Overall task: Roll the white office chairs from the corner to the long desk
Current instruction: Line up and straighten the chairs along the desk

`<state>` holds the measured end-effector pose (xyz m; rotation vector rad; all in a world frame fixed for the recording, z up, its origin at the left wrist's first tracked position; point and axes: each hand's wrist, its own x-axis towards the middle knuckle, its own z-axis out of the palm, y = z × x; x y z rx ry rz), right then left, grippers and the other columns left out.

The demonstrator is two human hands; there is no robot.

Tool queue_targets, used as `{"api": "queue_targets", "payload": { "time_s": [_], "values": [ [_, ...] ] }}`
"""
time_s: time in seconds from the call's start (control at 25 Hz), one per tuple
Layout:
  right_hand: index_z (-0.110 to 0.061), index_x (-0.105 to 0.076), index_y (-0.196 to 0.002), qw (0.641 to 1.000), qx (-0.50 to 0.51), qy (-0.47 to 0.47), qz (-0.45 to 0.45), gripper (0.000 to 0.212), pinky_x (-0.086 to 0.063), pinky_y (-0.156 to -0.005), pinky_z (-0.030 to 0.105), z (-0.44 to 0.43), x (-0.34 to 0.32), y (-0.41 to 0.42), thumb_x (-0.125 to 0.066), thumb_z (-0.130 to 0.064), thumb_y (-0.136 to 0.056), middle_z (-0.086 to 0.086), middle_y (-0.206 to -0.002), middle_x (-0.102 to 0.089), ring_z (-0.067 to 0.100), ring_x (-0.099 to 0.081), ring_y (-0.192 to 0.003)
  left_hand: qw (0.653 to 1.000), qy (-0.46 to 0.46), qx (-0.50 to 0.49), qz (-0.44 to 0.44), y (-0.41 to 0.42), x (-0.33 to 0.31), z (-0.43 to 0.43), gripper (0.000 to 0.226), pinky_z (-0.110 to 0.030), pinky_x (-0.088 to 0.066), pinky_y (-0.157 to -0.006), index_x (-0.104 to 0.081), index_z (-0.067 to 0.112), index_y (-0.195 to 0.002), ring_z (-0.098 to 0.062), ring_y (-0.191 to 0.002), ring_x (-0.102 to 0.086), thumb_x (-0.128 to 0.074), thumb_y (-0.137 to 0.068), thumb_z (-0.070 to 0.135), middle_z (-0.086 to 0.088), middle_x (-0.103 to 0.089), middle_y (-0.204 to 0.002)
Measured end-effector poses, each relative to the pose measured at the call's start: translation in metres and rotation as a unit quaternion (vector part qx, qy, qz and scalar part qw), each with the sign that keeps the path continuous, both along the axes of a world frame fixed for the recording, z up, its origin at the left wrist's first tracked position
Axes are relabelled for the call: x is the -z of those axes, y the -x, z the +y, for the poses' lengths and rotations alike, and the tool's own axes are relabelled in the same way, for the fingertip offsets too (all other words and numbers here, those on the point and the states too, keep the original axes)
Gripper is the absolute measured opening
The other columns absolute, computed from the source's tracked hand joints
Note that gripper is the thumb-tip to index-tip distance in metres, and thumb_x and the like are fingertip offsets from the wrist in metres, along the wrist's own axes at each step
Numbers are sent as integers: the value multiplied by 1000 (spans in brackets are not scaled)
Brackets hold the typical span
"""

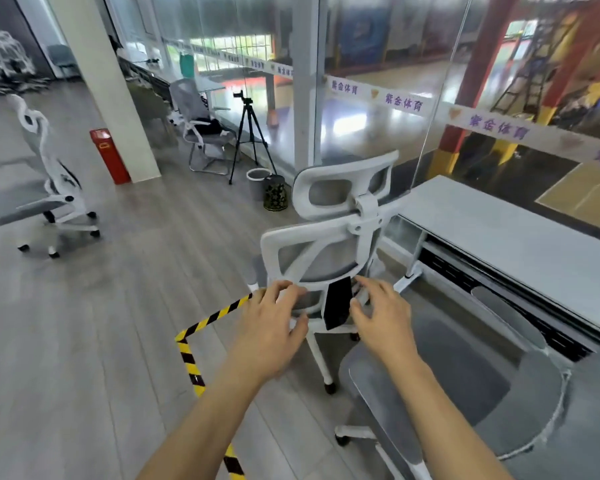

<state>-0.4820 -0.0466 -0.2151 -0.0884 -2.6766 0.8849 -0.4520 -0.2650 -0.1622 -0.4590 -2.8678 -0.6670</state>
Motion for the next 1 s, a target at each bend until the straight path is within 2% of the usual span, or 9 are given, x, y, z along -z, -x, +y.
{"api": "queue_targets", "payload": {
  "time_s": [0.12,0.2,0.32,0.48,0.6,0.76,0.84,0.92,1.0],
  "values": [
    [-29,-59,-134,999,38,8,4,47,-45,-102,49,4,-5,48,-51,-40,-89,-6,-128,-61,26,-61,-112,999,5,36,-4,76,-6,-3,38,-39,-38,-104,-44,31,-136,-22,-127,-40,-48,-99,38,10,-40,-142],
    [-29,-59,-136,998,70,-3,-2,43,-42,-106,47,12,-8,72,-57,-35,-93,-5,-131,-59,24,-58,-118,998,4,55,1,118,-5,6,41,-37,-38,-103,-43,29,-137,-23,-124,-42,-50,-97,38,8,-42,-141],
    [-27,-56,-140,994,103,1,-29,45,-35,-108,44,31,-9,107,-60,-29,-95,-3,-137,-56,24,-52,-128,997,11,79,-9,163,2,25,49,-33,-34,-106,-35,28,-143,-21,-129,-38,-49,-98,39,8,-37,-146],
    [-31,-47,-144,993,113,25,-34,50,-39,-108,48,60,-8,180,-57,-29,-95,-3,-139,-55,22,-50,-130,997,67,6,-37,226,38,34,61,-44,-23,-120,-28,20,-152,-31,-144,-27,-42,-99,47,-4,-34,-155],
    [-27,-44,-147,991,125,43,-13,49,-41,-107,52,71,-6,229,-52,-26,-99,1,-144,-52,27,-51,-127,995,96,-12,4,237,67,30,64,-54,-27,-118,-31,18,-155,-35,-146,-30,-36,-98,48,-7,-37,-156],
    [-17,-56,-133,984,176,38,-8,36,-42,-104,53,75,5,276,-41,-18,-101,9,-135,-60,36,-54,-123,998,56,-13,30,238,86,25,63,-52,-20,-120,-29,20,-156,-31,-149,-25,-41,-97,39,-4,-36,-157],
    [-16,-60,-127,983,181,6,-1,42,-44,-100,53,76,9,286,-33,-27,-97,8,-133,-62,37,-56,-121,998,46,-12,44,243,90,22,66,-52,-19,-120,-26,22,-157,-32,-151,-21,-45,-95,37,-4,-32,-159],
    [-17,-60,-128,984,177,-33,-14,55,-43,-103,55,76,11,293,-24,-37,-91,6,-142,-58,35,-54,-127,998,39,4,56,249,94,13,72,-53,-21,-118,-25,22,-157,-33,-151,-19,-52,-91,33,-6,-28,-162],
    [-21,-59,-128,981,185,-45,-34,59,-41,-105,55,72,8,294,-20,-41,-88,3,-146,-54,33,-51,-130,997,27,23,68,252,95,3,73,-54,-23,-117,-25,21,-157,-34,-152,-17,-52,-90,32,-7,-26,-163]
  ]
}}
